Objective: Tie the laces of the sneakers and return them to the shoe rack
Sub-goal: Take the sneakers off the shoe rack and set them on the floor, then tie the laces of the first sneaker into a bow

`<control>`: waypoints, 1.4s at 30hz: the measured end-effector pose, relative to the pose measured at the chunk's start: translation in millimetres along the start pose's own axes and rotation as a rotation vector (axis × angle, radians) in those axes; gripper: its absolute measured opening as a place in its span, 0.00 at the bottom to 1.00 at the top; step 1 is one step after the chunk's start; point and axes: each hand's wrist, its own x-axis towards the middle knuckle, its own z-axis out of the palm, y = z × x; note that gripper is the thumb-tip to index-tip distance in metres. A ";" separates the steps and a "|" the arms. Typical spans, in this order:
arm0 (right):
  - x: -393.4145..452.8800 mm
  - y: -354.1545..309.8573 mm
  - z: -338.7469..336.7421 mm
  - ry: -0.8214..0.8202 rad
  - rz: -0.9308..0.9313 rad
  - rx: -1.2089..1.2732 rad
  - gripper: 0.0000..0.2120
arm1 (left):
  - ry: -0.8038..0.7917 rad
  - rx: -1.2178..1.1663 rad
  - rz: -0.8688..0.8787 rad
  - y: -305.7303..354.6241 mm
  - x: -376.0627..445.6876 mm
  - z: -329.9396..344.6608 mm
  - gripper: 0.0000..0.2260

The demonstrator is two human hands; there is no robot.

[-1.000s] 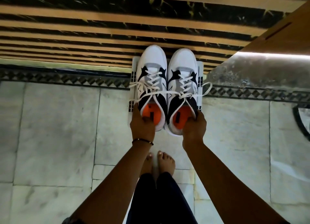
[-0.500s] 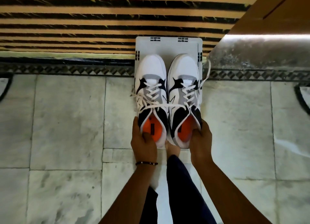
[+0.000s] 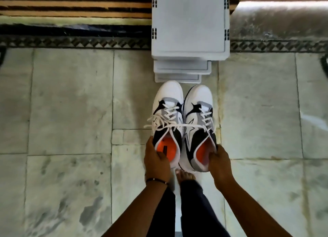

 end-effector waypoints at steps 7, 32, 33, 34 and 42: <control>98.2 63.7 68.7 -0.004 -0.089 -0.097 0.13 | 0.056 0.037 -0.031 -94.8 60.5 71.1 0.23; 236.2 43.6 127.5 0.018 -1.504 -0.491 0.22 | -0.243 0.034 0.490 -183.7 200.4 150.5 0.30; 237.5 35.1 129.5 -0.006 -1.570 -0.555 0.20 | -0.254 0.078 0.524 -182.0 203.6 148.2 0.31; 239.0 28.9 131.9 -0.019 -1.615 -0.614 0.19 | -0.260 0.121 0.556 -180.4 207.1 145.4 0.32; 251.4 10.0 129.6 0.107 -1.513 -1.104 0.14 | -0.302 0.498 0.777 -129.4 242.4 119.6 0.31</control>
